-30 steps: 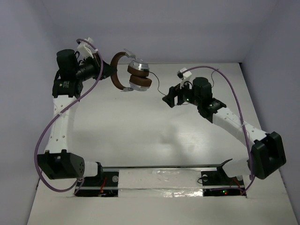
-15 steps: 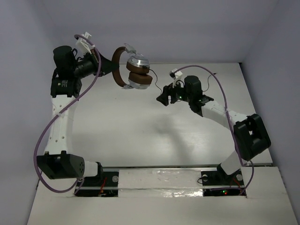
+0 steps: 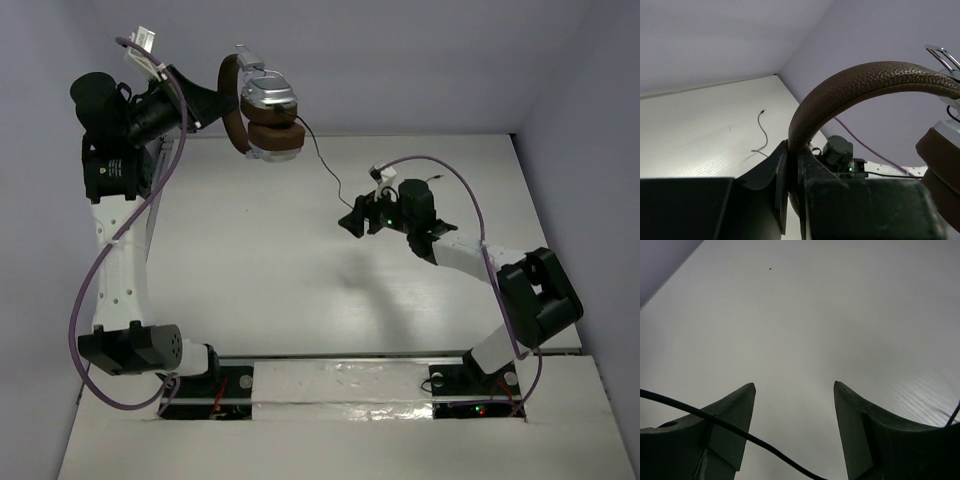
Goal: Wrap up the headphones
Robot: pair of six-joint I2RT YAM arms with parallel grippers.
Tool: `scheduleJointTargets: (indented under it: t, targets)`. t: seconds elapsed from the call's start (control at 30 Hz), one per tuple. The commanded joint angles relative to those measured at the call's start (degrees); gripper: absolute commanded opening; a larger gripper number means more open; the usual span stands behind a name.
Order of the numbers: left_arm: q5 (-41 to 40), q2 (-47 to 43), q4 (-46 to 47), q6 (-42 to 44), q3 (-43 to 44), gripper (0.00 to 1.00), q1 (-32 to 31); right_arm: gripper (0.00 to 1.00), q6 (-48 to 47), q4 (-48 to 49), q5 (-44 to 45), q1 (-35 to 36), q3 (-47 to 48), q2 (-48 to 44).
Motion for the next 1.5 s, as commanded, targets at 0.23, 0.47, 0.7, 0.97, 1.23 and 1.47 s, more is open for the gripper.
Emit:
scheduleJointTargets:
  t: [0.23,0.47,0.7,0.97,1.23,1.47]
  targets:
    - [0.78,-1.54,12.24,-10.02,-5.42,0.00,2.61,0.04,7.46,10.51,-5.43,-0.30,-3.12,-0.43]
    - [-11.09,-6.38,18.66,-13.79,-24.42,0.00,2.61,0.00,8.95,-8.80,9.31,7.25,1.71,-2.18]
    - [-19.70,-5.77,26.56,-20.56,-37.08,0.00,2.61,0.00,13.88,-25.07,28.10,11.82,3.74,-2.45]
    - [-29.36,-6.11,33.18,-25.60,-47.64,0.00,-0.90,0.00,13.36,-39.12,38.50,26.66,13.83,2.64]
    - [-45.03,-9.54,24.46,-16.44,-48.68,0.00,-5.66,0.00,6.68,-50.39,42.11,34.77,27.11,6.07]
    - [-51.61,-10.86,25.17,-16.01,-51.42,0.00,-12.15,0.00,5.01,-51.98,38.60,37.40,32.30,7.92]
